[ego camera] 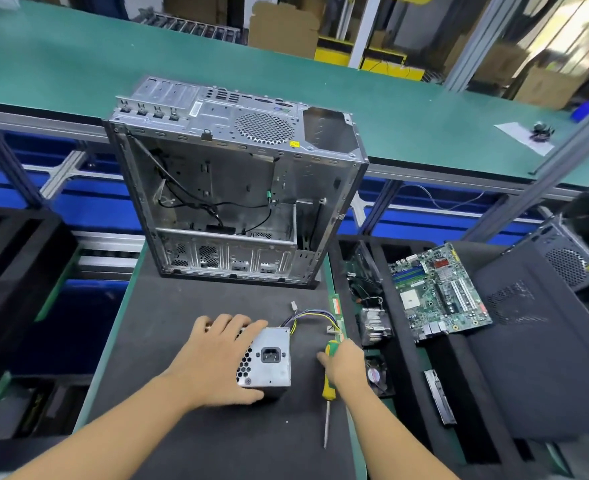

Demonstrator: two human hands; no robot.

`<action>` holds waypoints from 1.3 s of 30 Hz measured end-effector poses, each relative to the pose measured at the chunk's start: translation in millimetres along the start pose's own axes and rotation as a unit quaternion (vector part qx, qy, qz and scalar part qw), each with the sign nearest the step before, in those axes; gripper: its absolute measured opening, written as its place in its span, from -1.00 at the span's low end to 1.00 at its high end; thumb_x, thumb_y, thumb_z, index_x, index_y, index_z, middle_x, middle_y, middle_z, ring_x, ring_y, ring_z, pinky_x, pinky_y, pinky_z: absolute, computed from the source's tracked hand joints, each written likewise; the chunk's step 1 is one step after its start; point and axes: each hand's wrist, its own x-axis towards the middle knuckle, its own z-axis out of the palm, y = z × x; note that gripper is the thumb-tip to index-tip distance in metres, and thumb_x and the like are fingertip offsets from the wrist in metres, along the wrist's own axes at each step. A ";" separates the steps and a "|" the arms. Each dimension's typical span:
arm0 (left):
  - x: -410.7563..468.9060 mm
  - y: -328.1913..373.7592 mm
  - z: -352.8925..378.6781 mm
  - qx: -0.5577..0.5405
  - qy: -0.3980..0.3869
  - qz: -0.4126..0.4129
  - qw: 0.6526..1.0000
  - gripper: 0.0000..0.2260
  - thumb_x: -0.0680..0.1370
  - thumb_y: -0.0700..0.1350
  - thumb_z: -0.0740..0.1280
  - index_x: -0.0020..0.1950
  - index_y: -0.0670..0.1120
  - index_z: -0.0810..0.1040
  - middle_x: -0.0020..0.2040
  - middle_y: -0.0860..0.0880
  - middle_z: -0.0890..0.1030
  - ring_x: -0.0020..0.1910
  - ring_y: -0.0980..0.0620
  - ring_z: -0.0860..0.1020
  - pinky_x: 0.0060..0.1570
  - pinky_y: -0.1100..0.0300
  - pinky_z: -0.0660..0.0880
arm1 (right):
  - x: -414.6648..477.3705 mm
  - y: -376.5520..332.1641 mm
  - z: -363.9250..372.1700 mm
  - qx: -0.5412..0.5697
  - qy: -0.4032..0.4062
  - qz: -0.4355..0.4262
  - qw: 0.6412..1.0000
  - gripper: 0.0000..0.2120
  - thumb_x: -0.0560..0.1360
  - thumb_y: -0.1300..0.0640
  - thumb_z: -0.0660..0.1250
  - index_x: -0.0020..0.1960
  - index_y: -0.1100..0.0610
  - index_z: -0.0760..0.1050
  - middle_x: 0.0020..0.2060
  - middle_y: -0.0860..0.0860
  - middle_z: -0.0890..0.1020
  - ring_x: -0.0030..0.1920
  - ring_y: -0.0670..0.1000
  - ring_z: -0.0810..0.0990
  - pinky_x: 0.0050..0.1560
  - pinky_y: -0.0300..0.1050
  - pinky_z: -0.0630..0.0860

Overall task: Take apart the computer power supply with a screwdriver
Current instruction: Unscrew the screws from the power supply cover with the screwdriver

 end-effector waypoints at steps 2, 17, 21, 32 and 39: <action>1.6 -1.4 -3.3 0.007 -0.036 -0.011 0.999 -0.04 0.19 0.55 0.20 0.49 0.06 0.38 0.14 0.06 0.53 0.02 -0.05 0.51 0.02 -0.03 0.42 | -1.2 -7.3 -14.9 0.068 -0.008 -0.036 0.997 -0.65 0.47 0.00 0.45 0.08 0.22 0.48 -0.03 0.13 0.59 0.05 0.15 0.58 0.02 -0.07 0.49; -15.1 1.0 -5.3 -0.010 0.041 0.009 0.999 0.00 0.11 0.59 0.24 0.35 -0.02 0.55 0.01 0.03 0.57 -0.05 -0.03 0.60 -0.12 -0.02 0.53 | -76.1 -109.2 -128.7 0.309 0.027 -0.406 0.859 -0.78 0.59 -0.08 0.25 0.21 -0.18 0.35 -0.20 -0.17 0.49 -0.21 -0.17 0.53 -0.28 -0.31 0.51; -11.5 5.3 -6.5 -0.083 0.044 -0.002 0.996 -0.01 0.30 0.63 0.11 0.56 0.04 0.28 0.36 0.07 0.44 0.37 0.07 0.43 0.36 0.01 0.27 | -88.2 -111.6 -123.5 0.314 0.006 -0.421 0.851 -0.75 0.60 -0.12 0.21 0.25 -0.25 0.28 -0.12 -0.11 0.52 -0.10 0.10 0.63 -0.06 0.19 0.59; 7.2 15.0 12.3 -0.294 0.113 0.032 0.948 -0.75 0.48 0.22 0.34 0.09 0.17 0.62 0.12 0.34 0.56 0.19 0.27 0.50 0.12 0.18 0.44 | -102.1 -76.6 -100.5 0.394 0.011 -0.385 0.835 -0.77 0.62 -0.01 0.20 0.23 -0.23 0.31 -0.15 -0.01 0.60 -0.31 -0.05 0.59 -0.43 -0.26 0.49; 6.8 13.4 12.1 -0.313 0.115 0.026 0.942 -0.88 0.44 0.12 0.44 -0.11 0.11 0.68 0.05 0.31 0.59 0.09 0.29 0.52 0.06 0.06 0.50 | -107.6 -70.2 -90.5 0.417 0.012 -0.388 0.822 -0.76 0.64 0.03 0.19 0.25 -0.23 0.29 -0.15 -0.09 0.62 -0.25 0.16 0.63 -0.40 -0.02 0.55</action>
